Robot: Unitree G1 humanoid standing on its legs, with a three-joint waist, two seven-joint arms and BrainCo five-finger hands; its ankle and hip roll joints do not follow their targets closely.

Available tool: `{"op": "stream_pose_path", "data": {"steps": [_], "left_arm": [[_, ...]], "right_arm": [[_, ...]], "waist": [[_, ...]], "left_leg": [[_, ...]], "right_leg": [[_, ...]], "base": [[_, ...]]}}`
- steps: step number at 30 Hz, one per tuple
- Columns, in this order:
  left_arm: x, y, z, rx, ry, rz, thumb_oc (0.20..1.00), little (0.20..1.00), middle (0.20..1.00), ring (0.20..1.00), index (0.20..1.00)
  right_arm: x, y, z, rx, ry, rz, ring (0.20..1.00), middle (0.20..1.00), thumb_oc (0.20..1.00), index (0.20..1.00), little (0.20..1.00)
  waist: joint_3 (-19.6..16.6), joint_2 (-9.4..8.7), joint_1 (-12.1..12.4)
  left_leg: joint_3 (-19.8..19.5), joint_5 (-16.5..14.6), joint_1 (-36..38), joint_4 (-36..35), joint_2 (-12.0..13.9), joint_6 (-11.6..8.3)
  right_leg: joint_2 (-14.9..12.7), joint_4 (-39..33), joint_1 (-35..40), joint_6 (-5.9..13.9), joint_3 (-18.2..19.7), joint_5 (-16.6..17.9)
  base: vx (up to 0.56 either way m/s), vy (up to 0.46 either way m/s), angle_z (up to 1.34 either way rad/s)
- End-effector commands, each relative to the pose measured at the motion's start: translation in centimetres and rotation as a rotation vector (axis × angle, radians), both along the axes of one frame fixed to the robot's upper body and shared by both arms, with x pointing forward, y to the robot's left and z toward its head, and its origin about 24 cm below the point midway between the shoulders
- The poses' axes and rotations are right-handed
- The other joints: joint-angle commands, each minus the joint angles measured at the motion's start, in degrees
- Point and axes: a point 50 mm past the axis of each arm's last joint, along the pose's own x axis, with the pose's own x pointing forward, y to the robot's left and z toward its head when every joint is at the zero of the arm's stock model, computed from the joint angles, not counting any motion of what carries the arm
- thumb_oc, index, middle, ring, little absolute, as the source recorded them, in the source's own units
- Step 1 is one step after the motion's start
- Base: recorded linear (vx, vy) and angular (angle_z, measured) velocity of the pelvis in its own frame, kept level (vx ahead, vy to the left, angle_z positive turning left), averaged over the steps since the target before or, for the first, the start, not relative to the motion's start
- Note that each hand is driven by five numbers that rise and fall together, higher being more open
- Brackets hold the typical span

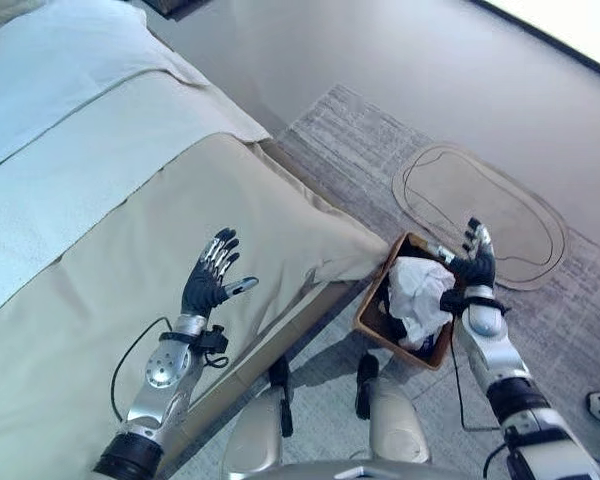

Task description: Pick up clothes into the bucket

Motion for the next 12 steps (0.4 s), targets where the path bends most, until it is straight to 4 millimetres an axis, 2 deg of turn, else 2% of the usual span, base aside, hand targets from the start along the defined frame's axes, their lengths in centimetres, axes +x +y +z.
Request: {"op": "stream_pose_path", "data": {"steps": [1,2,4,5,7,12], "left_arm": [[-0.7,0.9,0.3,0.086,-0.038,0.016,1.0,1.0,1.0,1.0,1.0],[-1.2,1.3,-0.2,0.124,-0.017,0.038,1.0,1.0,1.0,1.0,1.0],[-1.7,1.7,-0.7,0.131,0.002,0.064,1.0,1.0,1.0,1.0,1.0],[-1.7,1.7,-0.7,0.131,0.003,0.064,1.0,1.0,1.0,1.0,1.0],[-2.3,1.8,-1.6,0.102,0.043,0.105,1.0,1.0,1.0,1.0,1.0],[-3.1,1.7,-2.6,0.081,0.089,0.146,1.0,1.0,1.0,1.0,1.0]], "right_arm": [[0.0,1.4,0.3,0.031,-0.053,0.097,1.0,1.0,1.0,1.0,1.0],[-1.3,2.0,-1.3,0.075,0.005,0.131,1.0,1.0,1.0,1.0,1.0],[-2.5,2.8,-2.6,0.108,0.05,0.166,1.0,1.0,1.0,1.0,1.0],[-2.6,2.8,-2.6,0.108,0.052,0.167,1.0,1.0,1.0,1.0,1.0],[-4.1,3.7,-4.0,0.155,0.103,0.194,1.0,1.0,1.0,1.0,1.0],[-6.0,5.0,-5.3,0.227,0.153,0.226,1.0,1.0,1.0,1.0,1.0]], "waist": [[-4.7,-3.21,0.8],[-6.2,-3.7,1.2],[-7.6,-4.09,1.7],[-7.6,-4.1,1.6],[-9.4,-4.57,2.0],[-10.7,-5.05,2.4]], "left_leg": [[-0.5,-0.5,1.0,-1.7,1.8,-1.84],[-0.4,-0.4,2.9,-2.9,1.9,-1.95],[-0.2,-0.1,4.4,-4.0,2.0,-2.31],[-0.2,-0.1,4.5,-4.2,2.0,-2.32],[0.0,0.0,6.4,-5.4,2.2,-2.45],[0.0,-0.7,8.5,-5.3,1.8,-1.97]], "right_leg": [[-3.7,-13.2,3.0,5.88,0.3,12.5],[-3.3,-14.7,5.1,5.89,-0.1,12.6],[-3.0,-15.8,6.7,6.02,-0.7,12.7],[-3.0,-15.9,6.9,6.02,-0.7,12.7],[-2.8,-16.9,8.9,6.11,-1.2,12.7],[-2.9,-16.7,10.9,5.99,-1.1,12.3]], "base": [[0.07,0.003,0.03],[0.1,0.008,0.01],[0.07,0.01,0.03],[0.06,0.023,0.05],[0.06,0.03,0.04],[0.04,0.033,0.07]]}}
